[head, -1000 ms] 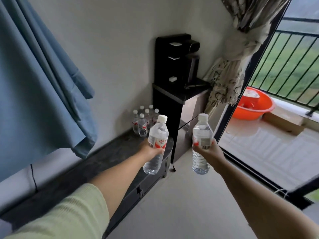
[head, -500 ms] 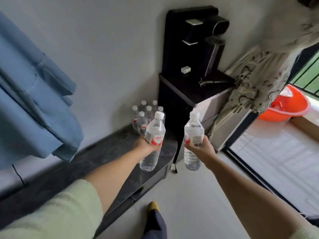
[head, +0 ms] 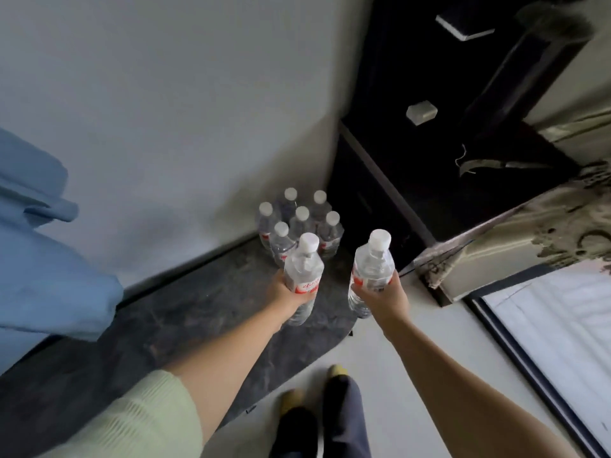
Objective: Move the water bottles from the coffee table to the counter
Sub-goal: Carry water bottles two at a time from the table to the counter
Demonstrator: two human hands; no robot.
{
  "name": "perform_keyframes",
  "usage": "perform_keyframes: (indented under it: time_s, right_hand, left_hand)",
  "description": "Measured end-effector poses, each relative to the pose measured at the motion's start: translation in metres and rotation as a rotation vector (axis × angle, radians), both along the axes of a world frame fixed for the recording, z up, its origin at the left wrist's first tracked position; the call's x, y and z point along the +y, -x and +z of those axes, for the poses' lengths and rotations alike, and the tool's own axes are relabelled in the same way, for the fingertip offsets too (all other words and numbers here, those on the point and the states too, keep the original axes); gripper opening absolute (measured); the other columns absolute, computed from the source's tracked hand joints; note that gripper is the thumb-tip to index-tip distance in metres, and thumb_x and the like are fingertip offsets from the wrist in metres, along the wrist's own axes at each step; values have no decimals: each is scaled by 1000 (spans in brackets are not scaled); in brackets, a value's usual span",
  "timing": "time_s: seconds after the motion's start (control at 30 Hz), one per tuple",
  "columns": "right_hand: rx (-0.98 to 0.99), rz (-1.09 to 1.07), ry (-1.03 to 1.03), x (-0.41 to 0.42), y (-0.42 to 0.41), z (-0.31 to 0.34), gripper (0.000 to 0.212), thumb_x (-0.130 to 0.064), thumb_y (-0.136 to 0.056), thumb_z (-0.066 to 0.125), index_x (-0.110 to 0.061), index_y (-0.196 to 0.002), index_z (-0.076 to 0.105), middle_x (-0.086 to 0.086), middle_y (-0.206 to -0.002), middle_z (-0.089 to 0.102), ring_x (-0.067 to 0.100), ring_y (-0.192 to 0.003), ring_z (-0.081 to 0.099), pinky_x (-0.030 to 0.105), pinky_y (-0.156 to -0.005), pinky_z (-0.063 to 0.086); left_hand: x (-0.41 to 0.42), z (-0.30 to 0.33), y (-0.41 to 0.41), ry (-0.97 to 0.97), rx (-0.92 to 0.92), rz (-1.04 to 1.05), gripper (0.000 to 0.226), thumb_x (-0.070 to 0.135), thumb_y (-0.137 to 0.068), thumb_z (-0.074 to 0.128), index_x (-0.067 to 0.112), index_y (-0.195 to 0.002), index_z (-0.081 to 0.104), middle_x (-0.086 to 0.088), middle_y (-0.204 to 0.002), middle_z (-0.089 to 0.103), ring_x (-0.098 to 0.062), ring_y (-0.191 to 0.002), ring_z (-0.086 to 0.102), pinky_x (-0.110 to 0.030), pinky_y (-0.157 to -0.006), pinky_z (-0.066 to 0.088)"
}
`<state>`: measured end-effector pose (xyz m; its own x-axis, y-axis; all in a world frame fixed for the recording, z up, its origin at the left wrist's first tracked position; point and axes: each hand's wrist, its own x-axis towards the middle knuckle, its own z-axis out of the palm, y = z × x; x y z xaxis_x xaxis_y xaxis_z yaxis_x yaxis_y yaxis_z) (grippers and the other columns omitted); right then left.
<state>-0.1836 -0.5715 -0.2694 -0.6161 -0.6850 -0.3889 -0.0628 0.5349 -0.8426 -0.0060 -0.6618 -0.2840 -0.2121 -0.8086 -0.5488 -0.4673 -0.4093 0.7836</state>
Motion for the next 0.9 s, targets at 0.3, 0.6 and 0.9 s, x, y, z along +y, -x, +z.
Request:
perform_keyframes:
  time_s: [0.3, 0.6, 0.9]
  right_hand:
    - [35, -57, -68, -93, 36, -115, 62, -30, -72, 83, -23, -126, 53, -10, -93, 60, 12, -87, 59, 23, -78, 43]
    - [23, -6, -87, -109, 44, -190, 83, -39, -68, 85, -26, -139, 45, -10, -99, 68, 10, -90, 64, 23, -76, 46]
    - [-28, 74, -91, -110, 48, -196, 93, -34, -73, 82, -26, -147, 28, -13, -103, 63, 17, -101, 62, 30, -83, 48]
  left_hand:
    - [-55, -104, 75, 288, -26, 252, 60, 12, -58, 91, 1, -111, 64, 7, -87, 64, -10, -78, 62, 8, -69, 32]
    - [-67, -160, 107, 405, -132, 398, 69, 13, -61, 90, -6, -118, 58, -21, -107, 69, -35, -99, 66, -30, -84, 48]
    - [-71, -172, 107, 240, -48, 279, 75, 15, -71, 84, -3, -132, 46, -18, -127, 59, -30, -120, 55, -41, -101, 42]
